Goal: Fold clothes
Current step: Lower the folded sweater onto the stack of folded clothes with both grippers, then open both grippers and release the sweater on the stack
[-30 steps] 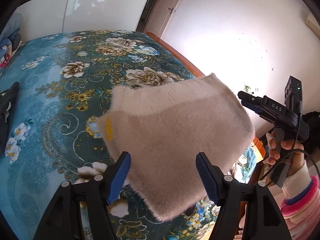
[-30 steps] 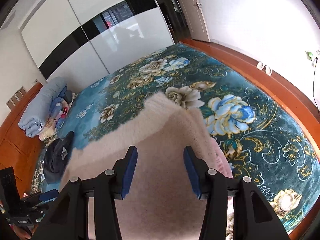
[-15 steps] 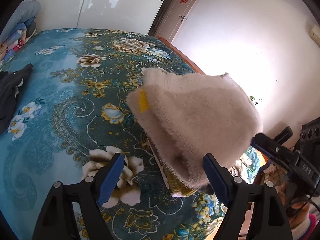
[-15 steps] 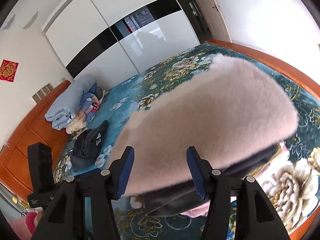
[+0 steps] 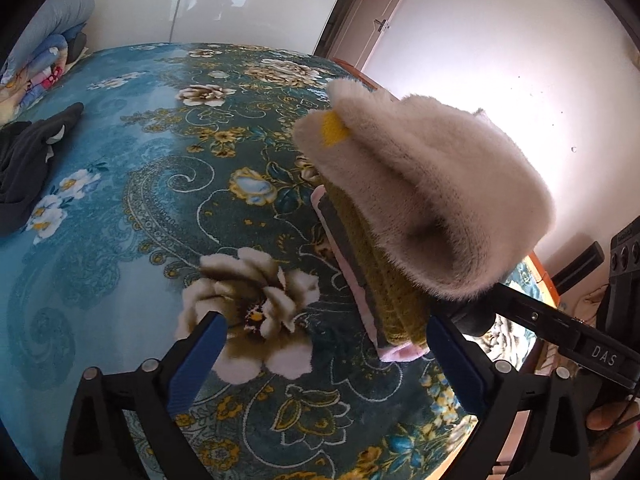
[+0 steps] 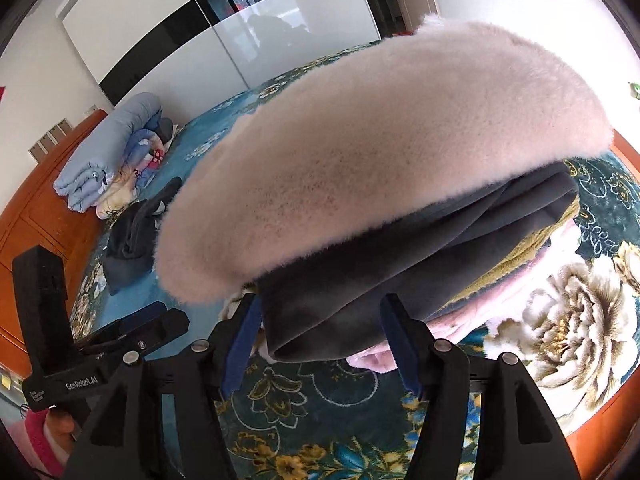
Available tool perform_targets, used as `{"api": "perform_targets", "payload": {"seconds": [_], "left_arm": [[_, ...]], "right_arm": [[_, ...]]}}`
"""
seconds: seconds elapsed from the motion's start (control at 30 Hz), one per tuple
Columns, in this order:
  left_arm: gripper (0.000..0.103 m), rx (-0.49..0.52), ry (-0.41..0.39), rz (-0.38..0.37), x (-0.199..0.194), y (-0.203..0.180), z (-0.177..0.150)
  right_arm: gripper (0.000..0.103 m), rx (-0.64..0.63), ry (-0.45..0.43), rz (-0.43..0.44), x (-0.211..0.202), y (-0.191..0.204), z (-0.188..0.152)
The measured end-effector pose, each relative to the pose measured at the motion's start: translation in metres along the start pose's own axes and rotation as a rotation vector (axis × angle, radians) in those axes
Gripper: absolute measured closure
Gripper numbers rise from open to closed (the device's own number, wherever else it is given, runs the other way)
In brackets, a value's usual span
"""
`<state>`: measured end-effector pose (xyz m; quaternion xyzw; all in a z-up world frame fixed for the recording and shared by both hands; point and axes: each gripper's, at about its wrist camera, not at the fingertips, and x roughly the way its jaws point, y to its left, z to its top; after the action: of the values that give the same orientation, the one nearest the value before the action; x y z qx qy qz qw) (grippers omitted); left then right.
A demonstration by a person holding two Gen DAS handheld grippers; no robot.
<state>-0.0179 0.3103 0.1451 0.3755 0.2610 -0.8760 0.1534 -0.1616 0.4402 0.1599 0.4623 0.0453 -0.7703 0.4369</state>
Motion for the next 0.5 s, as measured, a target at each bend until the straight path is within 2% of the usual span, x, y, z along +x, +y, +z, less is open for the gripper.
{"api": "perform_targets", "payload": {"seconds": [0.13, 0.3, 0.47, 0.5], "left_arm": [[0.000, 0.081, -0.008, 0.052, 0.007, -0.006, -0.010], [0.000, 0.120, 0.019, 0.045, 0.017, -0.006, -0.021], [0.000, 0.142, -0.026, 0.037, 0.016, -0.005, -0.026], [0.000, 0.141, -0.031, 0.036, 0.016, -0.005, -0.026]], "right_arm": [[0.036, -0.020, 0.020, -0.060, 0.011, 0.006, -0.005], [0.029, -0.034, 0.023, -0.110, 0.021, 0.011, -0.005], [0.027, -0.067, 0.030, -0.151, 0.023, 0.016, -0.004], [0.022, -0.072, 0.035, -0.159, 0.020, 0.014, -0.008]]}}
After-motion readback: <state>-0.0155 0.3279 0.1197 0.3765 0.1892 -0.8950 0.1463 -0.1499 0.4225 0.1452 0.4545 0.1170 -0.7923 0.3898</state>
